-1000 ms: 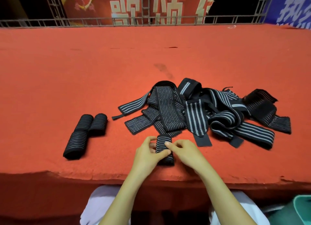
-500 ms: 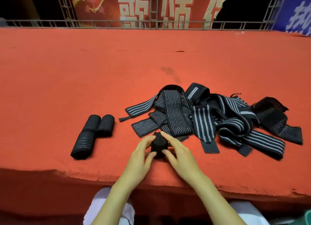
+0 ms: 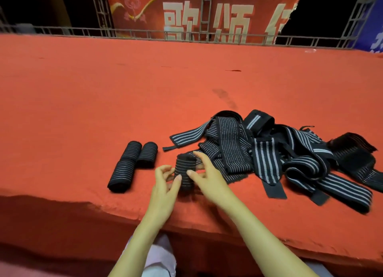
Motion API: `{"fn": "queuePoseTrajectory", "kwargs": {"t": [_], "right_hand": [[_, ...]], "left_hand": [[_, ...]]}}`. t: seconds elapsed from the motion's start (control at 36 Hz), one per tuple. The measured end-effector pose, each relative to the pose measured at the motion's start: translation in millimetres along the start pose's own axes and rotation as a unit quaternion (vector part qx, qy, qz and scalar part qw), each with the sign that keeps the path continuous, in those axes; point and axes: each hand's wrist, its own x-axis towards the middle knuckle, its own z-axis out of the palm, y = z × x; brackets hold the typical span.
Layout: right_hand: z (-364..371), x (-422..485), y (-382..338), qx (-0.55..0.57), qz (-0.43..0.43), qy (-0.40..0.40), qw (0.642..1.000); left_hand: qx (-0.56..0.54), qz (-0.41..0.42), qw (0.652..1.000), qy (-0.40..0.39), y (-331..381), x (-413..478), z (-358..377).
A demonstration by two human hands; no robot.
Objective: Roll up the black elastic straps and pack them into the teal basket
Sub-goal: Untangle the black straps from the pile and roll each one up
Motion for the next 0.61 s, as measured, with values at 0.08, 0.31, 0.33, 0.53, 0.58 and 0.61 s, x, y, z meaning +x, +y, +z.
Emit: {"fn": "queuePoseTrajectory", "kwargs": {"t": [0.08, 0.31, 0.33, 0.53, 0.58, 0.61], "right_hand": [[30, 20, -17, 0.044, 0.049, -0.023, 0.998], [93, 48, -34, 0.137, 0.145, -0.087, 0.976], [97, 51, -34, 0.140, 0.150, -0.088, 0.975], [112, 58, -29, 0.106, 0.149, -0.091, 0.979], [112, 58, -27, 0.118, 0.154, -0.086, 0.977], [111, 57, -26, 0.122, 0.152, -0.086, 0.977]], "left_hand": [[0.070, -0.014, 0.996, 0.044, -4, 6, -22], [0.250, -0.005, 0.966, 0.061, -20, 4, -69], [0.268, -0.002, 0.961, 0.069, -23, 3, -72], [0.410, 0.025, 0.908, 0.087, -37, 5, -78], [0.451, 0.041, 0.886, 0.101, -40, 5, -78], [0.464, 0.040, 0.878, 0.112, -39, 5, -78]]}}
